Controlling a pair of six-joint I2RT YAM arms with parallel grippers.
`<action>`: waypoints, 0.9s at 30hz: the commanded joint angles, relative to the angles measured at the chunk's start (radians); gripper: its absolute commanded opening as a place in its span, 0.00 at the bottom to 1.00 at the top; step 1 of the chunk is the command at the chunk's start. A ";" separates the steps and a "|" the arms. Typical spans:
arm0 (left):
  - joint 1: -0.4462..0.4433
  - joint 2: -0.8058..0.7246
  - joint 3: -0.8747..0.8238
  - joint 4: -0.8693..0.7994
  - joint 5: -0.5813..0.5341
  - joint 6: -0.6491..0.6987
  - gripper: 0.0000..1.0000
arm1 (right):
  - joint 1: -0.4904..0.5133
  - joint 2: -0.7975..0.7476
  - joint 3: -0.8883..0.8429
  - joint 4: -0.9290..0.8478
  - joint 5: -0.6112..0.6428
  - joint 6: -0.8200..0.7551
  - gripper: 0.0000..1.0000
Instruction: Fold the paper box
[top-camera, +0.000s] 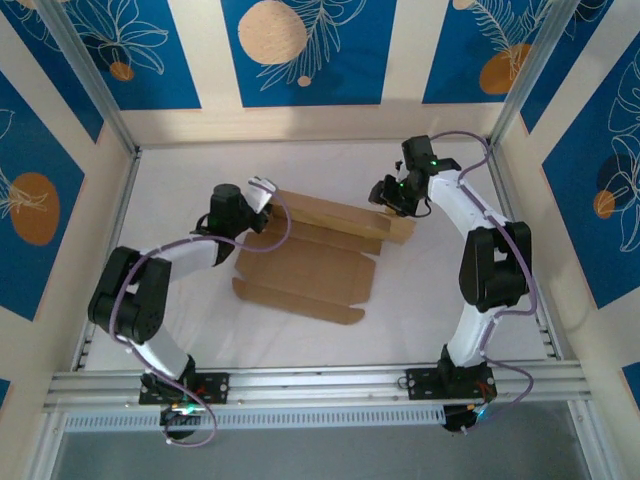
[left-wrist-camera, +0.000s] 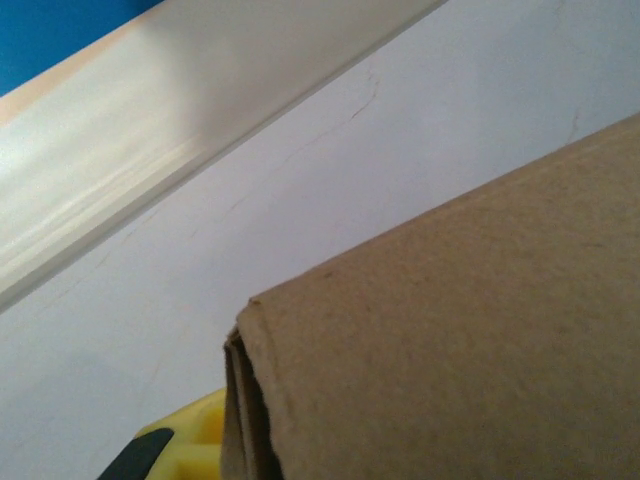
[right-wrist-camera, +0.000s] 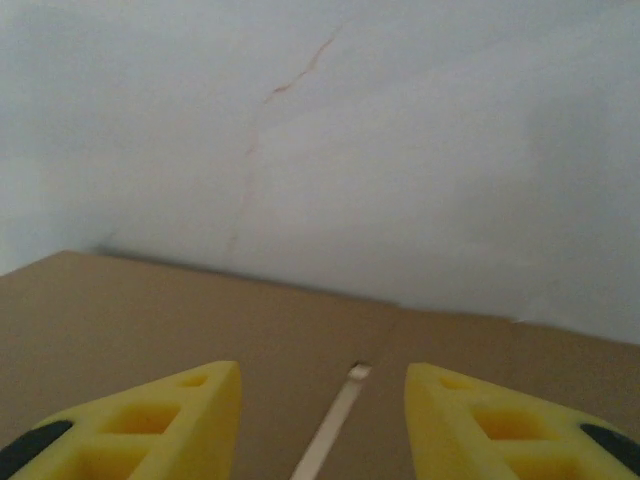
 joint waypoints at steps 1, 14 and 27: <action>-0.045 0.043 0.013 0.027 -0.158 0.027 0.09 | -0.013 -0.019 -0.029 0.016 -0.188 0.187 0.48; -0.176 0.157 0.088 0.062 -0.581 0.131 0.16 | 0.039 -0.011 -0.028 0.029 -0.270 0.348 0.48; -0.143 0.079 0.126 -0.199 -0.099 0.028 0.08 | 0.126 -0.133 0.080 -0.002 0.011 -0.407 0.59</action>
